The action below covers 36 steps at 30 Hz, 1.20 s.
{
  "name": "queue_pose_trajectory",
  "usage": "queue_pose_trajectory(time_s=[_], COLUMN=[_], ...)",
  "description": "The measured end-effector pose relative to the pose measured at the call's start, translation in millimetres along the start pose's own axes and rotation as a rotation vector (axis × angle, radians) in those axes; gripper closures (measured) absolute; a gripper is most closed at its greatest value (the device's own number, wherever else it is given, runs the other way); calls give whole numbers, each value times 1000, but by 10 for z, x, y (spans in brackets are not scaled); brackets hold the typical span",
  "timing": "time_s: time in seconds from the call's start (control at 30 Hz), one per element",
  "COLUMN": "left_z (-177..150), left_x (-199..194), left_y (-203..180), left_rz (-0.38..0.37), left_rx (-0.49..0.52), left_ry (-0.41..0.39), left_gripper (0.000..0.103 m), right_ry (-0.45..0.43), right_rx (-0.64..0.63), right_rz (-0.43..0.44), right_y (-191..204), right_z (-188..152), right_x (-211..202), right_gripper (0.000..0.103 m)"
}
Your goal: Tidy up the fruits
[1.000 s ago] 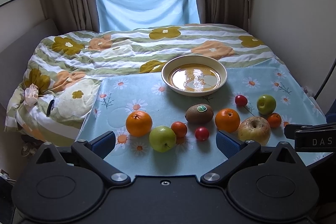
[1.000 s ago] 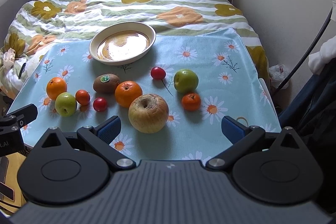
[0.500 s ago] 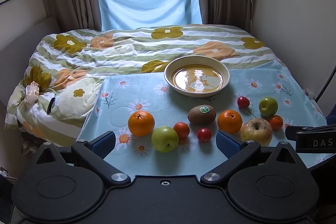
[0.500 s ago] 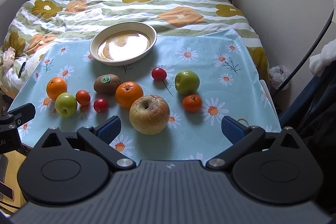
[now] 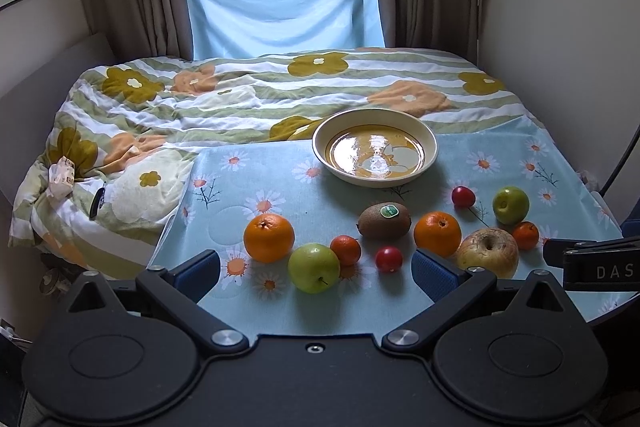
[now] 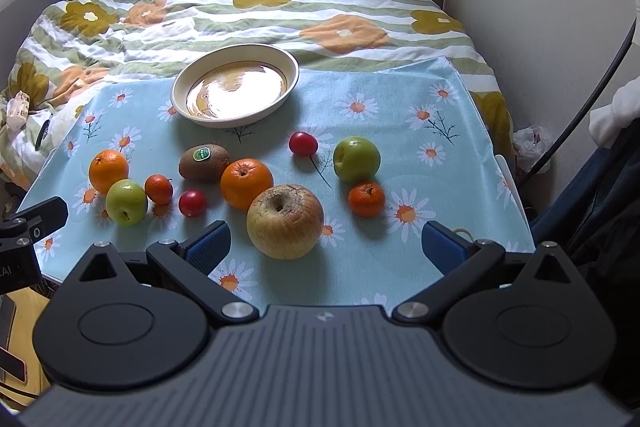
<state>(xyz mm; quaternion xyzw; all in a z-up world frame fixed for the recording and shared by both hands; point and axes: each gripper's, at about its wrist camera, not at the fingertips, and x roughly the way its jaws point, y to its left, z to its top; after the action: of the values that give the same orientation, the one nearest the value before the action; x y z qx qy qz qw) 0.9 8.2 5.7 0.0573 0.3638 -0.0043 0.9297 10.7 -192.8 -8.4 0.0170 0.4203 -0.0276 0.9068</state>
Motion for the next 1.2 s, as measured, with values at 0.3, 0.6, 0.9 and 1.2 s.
queue_pose_trajectory(time_s=[0.3, 0.6, 0.9, 1.2], left_z=[-2, 66, -9, -214], left_x=[1, -1, 110, 552], left_y=[-2, 17, 130, 259], left_rz=[0, 1, -5, -55], left_rx=[0, 1, 28, 80], left_ry=[-1, -9, 2, 16], left_gripper=[0, 0, 0, 1], right_ry=[-1, -3, 9, 27], right_rx=[-1, -6, 17, 44], right_rz=[-1, 8, 8, 0], right_y=[0, 7, 68, 202], right_z=[-1, 33, 5, -239], right_x=[0, -6, 92, 492], right_gripper=[0, 0, 0, 0])
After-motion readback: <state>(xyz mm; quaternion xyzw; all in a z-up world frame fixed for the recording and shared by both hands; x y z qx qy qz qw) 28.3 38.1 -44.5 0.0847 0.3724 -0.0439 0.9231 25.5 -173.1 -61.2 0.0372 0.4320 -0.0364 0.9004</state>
